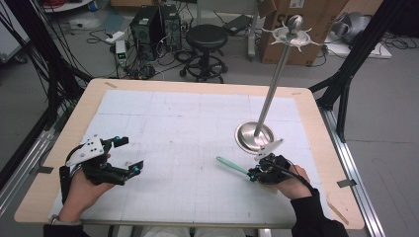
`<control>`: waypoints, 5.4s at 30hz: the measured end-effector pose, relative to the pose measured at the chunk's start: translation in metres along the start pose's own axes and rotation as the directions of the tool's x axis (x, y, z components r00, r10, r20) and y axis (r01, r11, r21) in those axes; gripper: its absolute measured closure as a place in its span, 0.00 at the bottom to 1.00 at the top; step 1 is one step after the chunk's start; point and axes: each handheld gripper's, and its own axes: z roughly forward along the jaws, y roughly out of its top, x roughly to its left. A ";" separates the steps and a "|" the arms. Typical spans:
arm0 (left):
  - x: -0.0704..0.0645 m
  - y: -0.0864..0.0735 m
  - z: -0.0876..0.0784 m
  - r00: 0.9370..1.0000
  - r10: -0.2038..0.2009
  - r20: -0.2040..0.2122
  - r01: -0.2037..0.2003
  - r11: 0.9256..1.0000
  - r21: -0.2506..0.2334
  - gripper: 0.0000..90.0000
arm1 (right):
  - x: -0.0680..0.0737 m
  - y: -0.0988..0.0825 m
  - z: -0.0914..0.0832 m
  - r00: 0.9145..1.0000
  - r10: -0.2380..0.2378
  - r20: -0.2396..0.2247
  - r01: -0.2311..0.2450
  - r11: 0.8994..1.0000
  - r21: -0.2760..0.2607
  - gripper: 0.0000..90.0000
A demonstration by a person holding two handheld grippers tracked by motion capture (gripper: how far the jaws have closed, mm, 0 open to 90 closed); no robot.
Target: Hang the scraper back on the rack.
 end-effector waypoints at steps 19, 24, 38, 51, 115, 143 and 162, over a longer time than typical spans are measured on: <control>0.000 0.000 0.004 1.000 0.000 0.006 0.000 1.000 0.000 0.02 | -0.020 -0.027 -0.063 0.993 0.118 -0.014 -0.113 0.900 -0.421 0.90; 0.000 0.000 0.005 1.000 0.000 0.008 0.000 1.000 0.004 0.02 | -0.022 -0.031 -0.080 0.992 0.124 -0.024 -0.120 0.862 -0.492 0.90; -0.001 0.000 0.006 1.000 -0.003 0.004 0.003 1.000 0.007 0.02 | -0.038 -0.038 -0.136 0.990 0.138 0.010 -0.096 0.740 -0.666 0.90; 0.000 0.000 0.006 1.000 -0.007 0.003 0.007 1.000 0.005 0.02 | -0.057 -0.026 -0.169 0.990 0.138 0.025 -0.077 0.677 -0.732 0.90; 0.001 -0.005 0.003 1.000 -0.021 -0.009 0.021 1.000 0.011 0.02 | -0.091 -0.017 -0.201 0.968 0.250 0.026 -0.114 0.529 -0.841 0.90; 0.002 -0.004 0.006 1.000 -0.019 -0.002 0.019 1.000 0.009 0.02 | -0.086 0.009 -0.170 0.942 0.317 0.108 -0.095 0.563 -0.821 0.66; 0.004 0.004 0.011 1.000 -0.020 0.014 0.020 0.999 -0.025 0.02 | -0.030 -0.021 -0.100 0.960 0.233 0.154 -0.070 0.735 -0.674 0.01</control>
